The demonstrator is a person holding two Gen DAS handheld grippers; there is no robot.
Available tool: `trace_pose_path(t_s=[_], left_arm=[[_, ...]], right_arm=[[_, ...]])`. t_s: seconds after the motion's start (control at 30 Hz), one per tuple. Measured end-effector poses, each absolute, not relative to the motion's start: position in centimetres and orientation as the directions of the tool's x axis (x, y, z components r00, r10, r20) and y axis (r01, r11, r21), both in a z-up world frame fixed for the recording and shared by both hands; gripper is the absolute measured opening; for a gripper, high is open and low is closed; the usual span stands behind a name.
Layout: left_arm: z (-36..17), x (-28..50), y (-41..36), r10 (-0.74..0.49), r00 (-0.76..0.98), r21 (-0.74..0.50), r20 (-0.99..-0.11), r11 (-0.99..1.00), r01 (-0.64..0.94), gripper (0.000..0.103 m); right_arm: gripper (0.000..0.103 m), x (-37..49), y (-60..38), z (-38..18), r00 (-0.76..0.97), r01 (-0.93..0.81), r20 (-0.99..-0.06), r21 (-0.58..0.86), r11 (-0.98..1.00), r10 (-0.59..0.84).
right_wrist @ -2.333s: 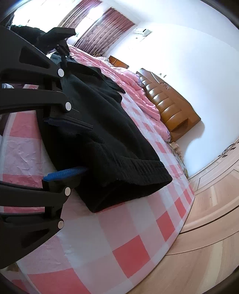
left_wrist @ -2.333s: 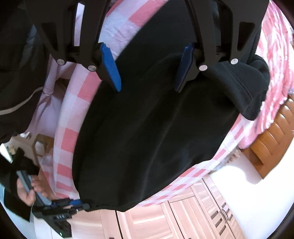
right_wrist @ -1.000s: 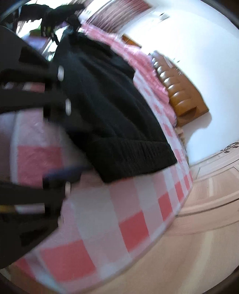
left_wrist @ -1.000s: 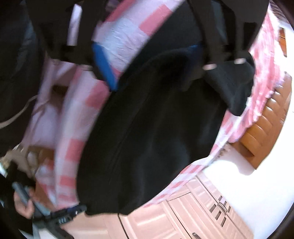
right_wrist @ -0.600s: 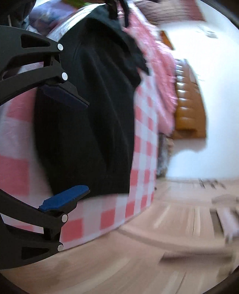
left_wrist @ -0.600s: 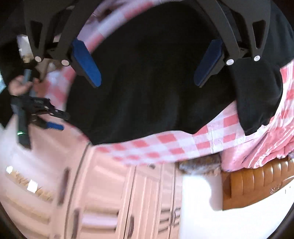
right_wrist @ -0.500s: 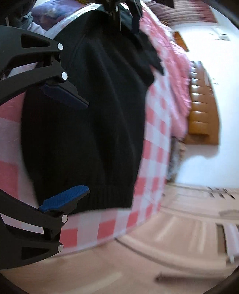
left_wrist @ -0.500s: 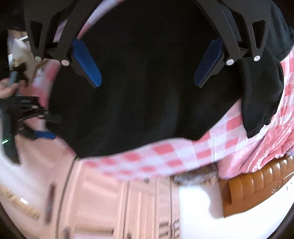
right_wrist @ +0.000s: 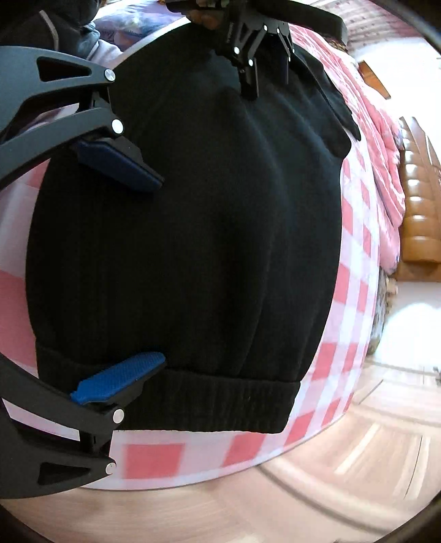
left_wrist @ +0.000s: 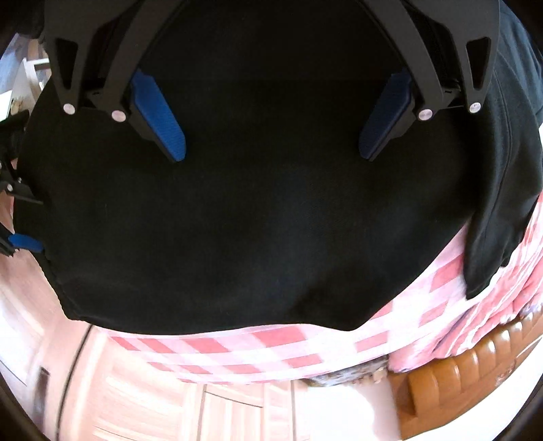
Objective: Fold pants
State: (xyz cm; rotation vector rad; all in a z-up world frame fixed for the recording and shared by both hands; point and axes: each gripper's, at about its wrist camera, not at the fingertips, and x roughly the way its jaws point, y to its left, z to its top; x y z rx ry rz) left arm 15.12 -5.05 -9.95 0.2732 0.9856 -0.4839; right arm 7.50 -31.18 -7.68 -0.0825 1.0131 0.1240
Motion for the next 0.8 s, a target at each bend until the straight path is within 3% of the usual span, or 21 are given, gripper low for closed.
trace_pose_path(t_s=[0.3,0.43,0.53,0.6,0.73,0.8], left_arm=[[-7.7,13.8,-5.8,-0.324,0.518,0.012,-0.792,0.84,0.543,0.101],[-3.6,14.9,-1.2,-0.343,0.601,-0.011,-0.722,0.874,0.486,0.101],[-2.2,19.5,3.2,-0.194,0.638,0.037,-0.745,0.943,0.33,0.101],[-2.5,23.8,6.2,-0.143,0.59,0.005,-0.795,0.97,0.242,0.101],[-4.7,28.7,7.7,-0.132,0.476,-0.04,-0.87,0.979,0.199,0.088],[-6.2,29.9,7.4,-0.082,0.424,0.004,-0.902,0.98,0.197,0.079]], right_arm=[[0.092,5.4,-30.8,-6.4,0.569,-0.031,-0.822,-0.027,0.999,-0.004],[0.092,5.5,-29.1,-2.9,0.702,-0.031,-0.712,0.003,1.0,0.024],[0.092,7.4,-26.6,-1.7,0.72,-0.11,-0.687,0.022,0.994,0.094],[0.092,9.0,-24.7,-1.4,0.722,-0.147,-0.681,0.02,0.989,0.121],[0.092,12.0,-20.6,-1.3,0.722,-0.236,-0.659,0.056,0.97,0.214],[0.092,13.1,-19.1,-1.6,0.711,-0.266,-0.658,0.076,0.961,0.249]])
